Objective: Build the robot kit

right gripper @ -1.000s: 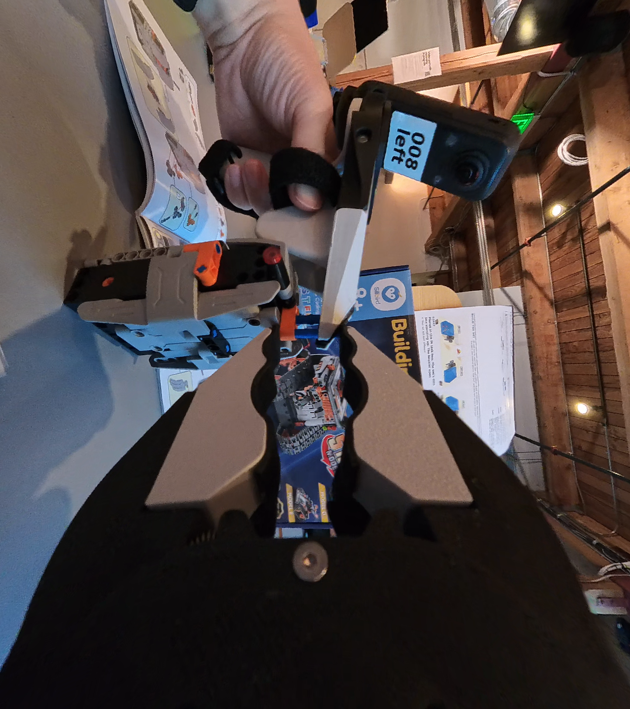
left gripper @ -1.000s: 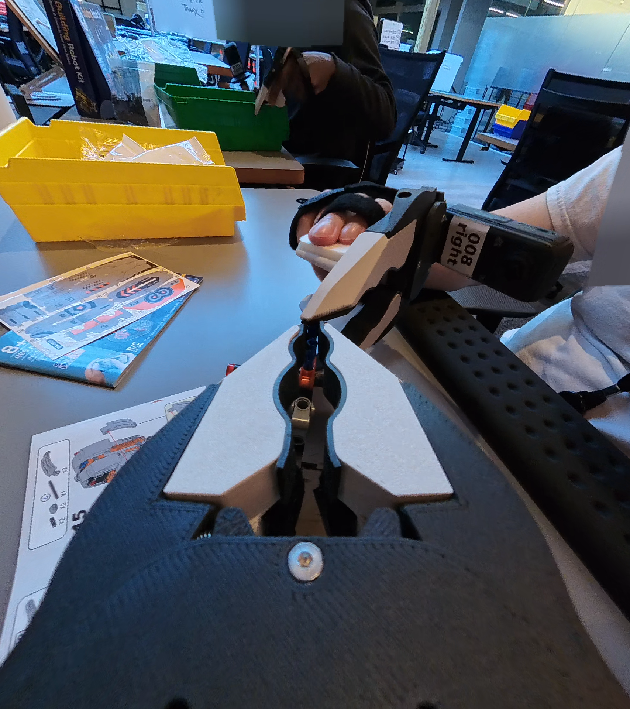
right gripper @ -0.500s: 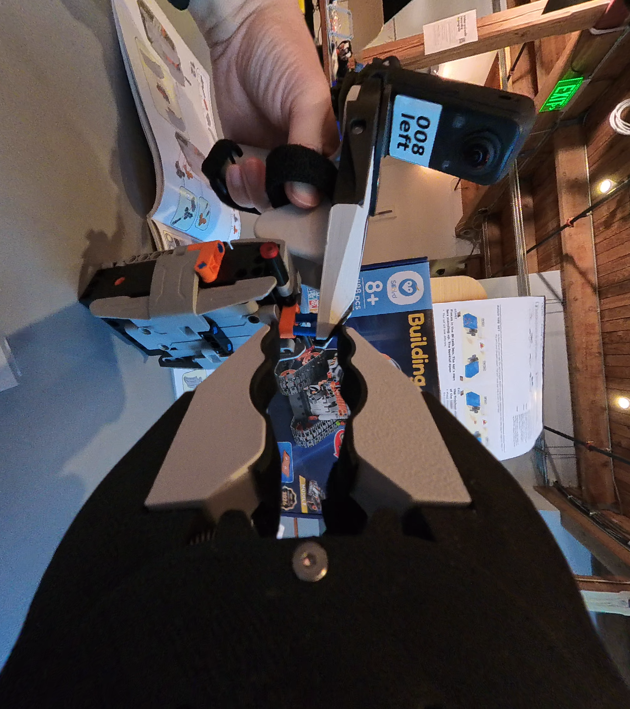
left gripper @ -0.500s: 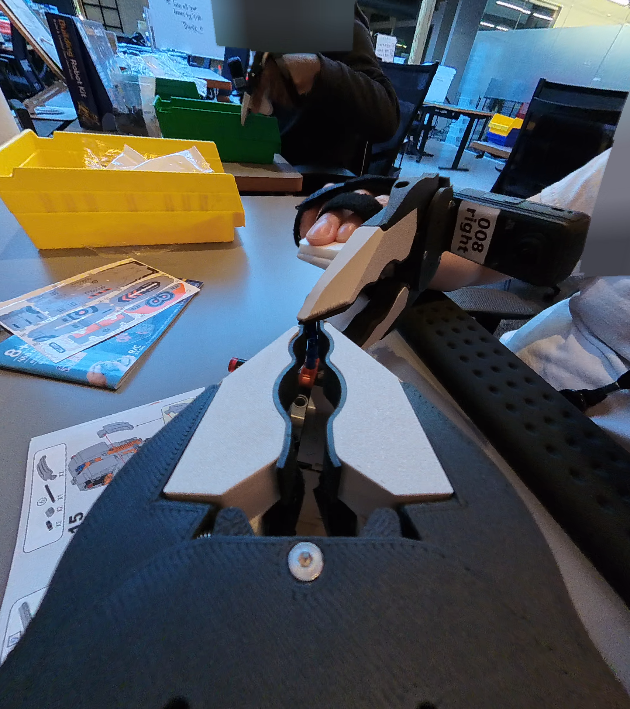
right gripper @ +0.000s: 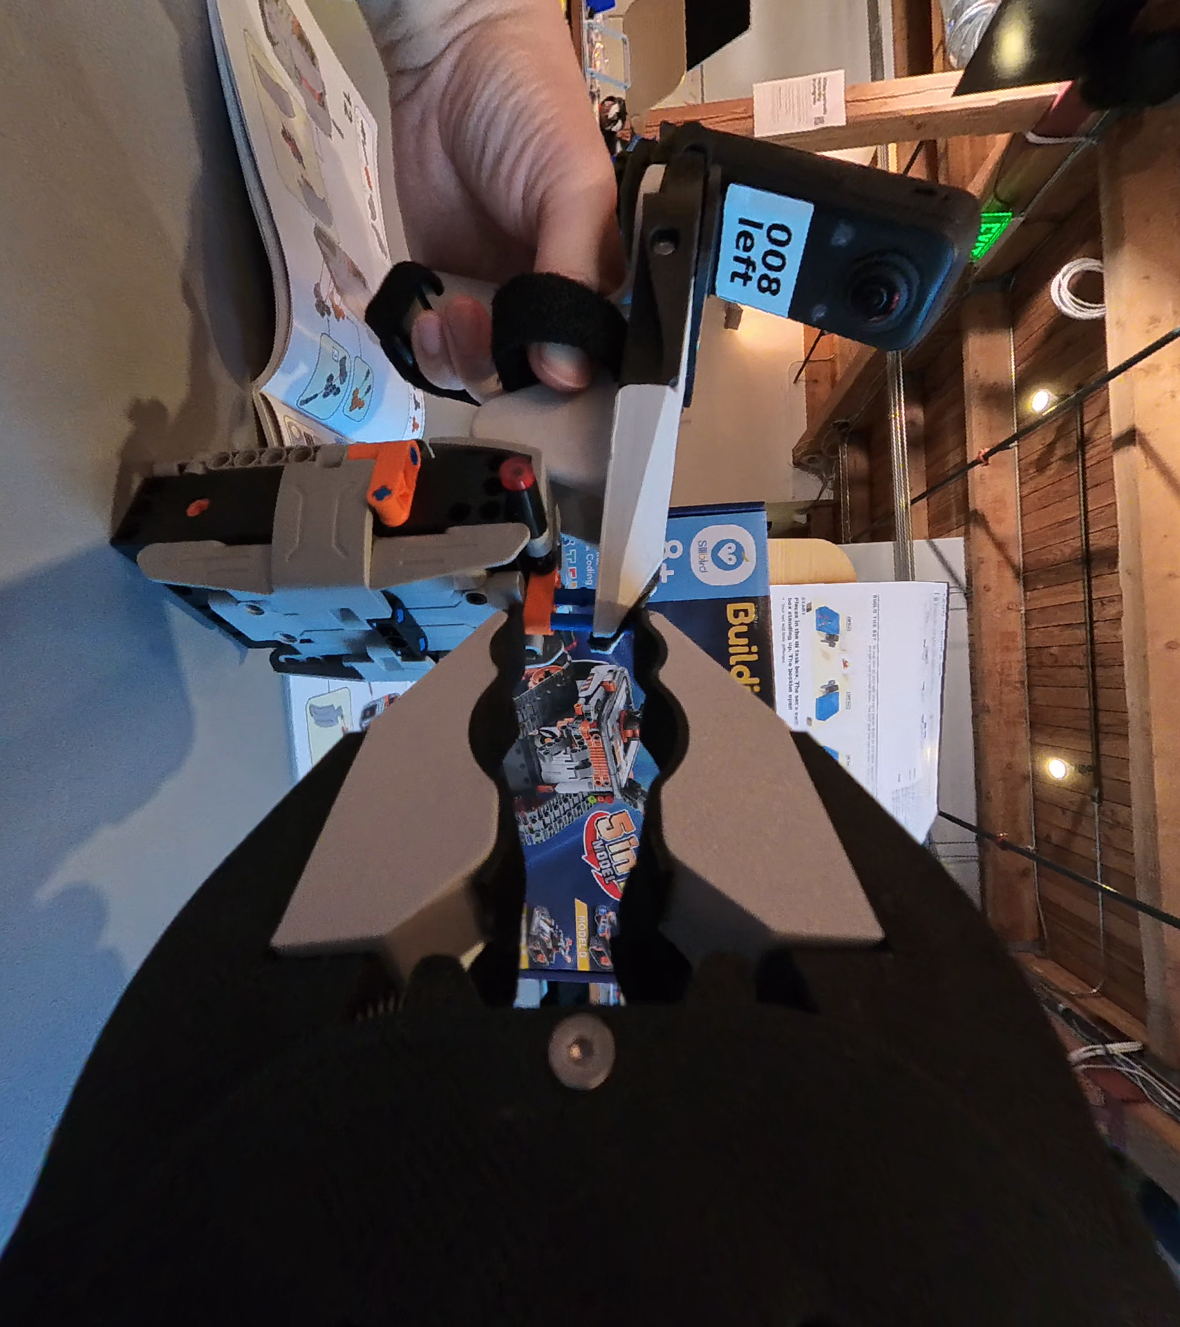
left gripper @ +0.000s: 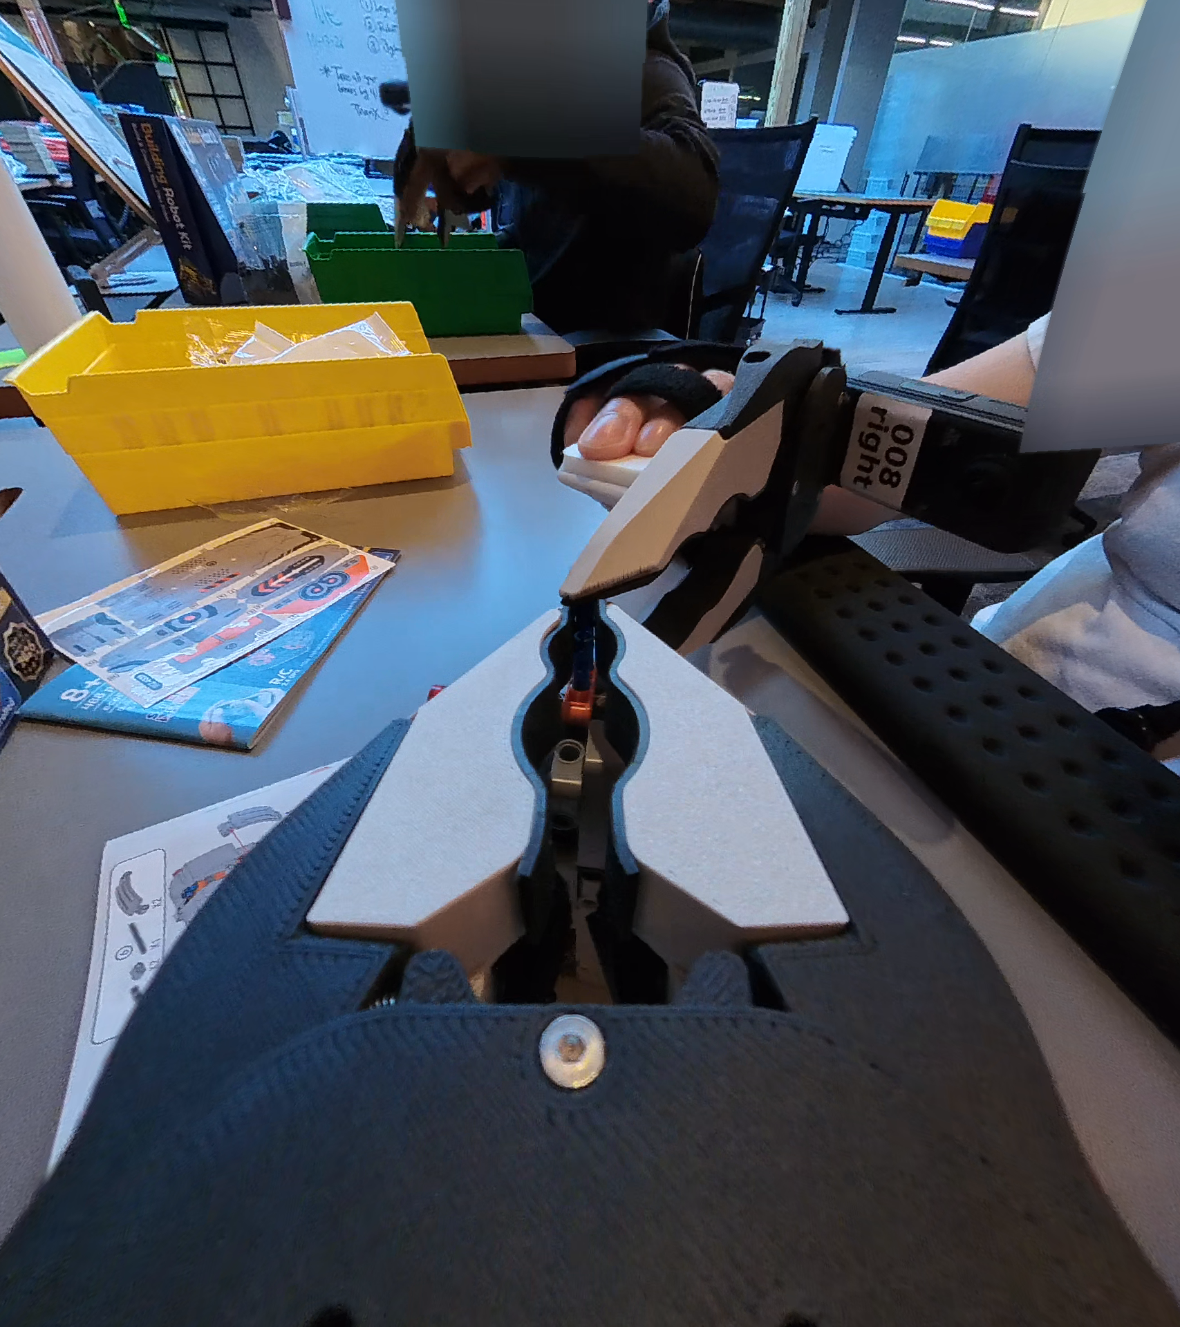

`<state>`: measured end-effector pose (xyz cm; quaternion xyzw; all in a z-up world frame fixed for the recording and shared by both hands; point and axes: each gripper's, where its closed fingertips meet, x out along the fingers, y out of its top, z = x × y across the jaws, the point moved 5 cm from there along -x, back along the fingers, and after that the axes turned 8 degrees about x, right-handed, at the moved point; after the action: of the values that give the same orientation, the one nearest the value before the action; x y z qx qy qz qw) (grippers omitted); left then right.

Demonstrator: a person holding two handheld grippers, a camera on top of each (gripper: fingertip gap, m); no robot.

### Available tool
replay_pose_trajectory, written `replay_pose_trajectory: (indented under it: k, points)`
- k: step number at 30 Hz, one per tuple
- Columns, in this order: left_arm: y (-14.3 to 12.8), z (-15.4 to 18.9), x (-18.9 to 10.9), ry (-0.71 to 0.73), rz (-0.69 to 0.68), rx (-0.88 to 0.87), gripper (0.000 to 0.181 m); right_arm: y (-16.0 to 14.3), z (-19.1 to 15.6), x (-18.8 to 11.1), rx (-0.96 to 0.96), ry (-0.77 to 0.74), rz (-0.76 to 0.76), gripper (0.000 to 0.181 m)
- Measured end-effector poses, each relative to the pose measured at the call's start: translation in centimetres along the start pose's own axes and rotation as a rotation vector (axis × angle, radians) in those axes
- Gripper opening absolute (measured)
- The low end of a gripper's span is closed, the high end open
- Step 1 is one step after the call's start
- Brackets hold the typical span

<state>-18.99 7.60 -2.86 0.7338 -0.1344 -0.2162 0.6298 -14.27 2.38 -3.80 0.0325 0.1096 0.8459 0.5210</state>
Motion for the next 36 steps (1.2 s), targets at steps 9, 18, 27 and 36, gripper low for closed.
replay_pose_trajectory:
  k: [9,18,27,36]
  points:
    - [1.0,-0.7,-1.7,0.068,0.023,-0.065,0.023,-0.1,0.1,0.3,0.037,0.01,0.006,0.029]
    - [0.4,-0.3,-1.1,0.024,-0.043,-0.081,0.014,-0.2,0.1,0.3,0.05,0.005,0.03,0.029]
    - [-0.1,-0.2,-0.4,-0.004,-0.026,-0.079,0.003,-0.1,0.1,0.4,0.035,0.008,0.049,0.028]
    - [-0.2,-0.2,-0.7,0.005,0.0,-0.054,0.002,0.1,0.0,0.6,0.019,-0.009,0.046,0.028]
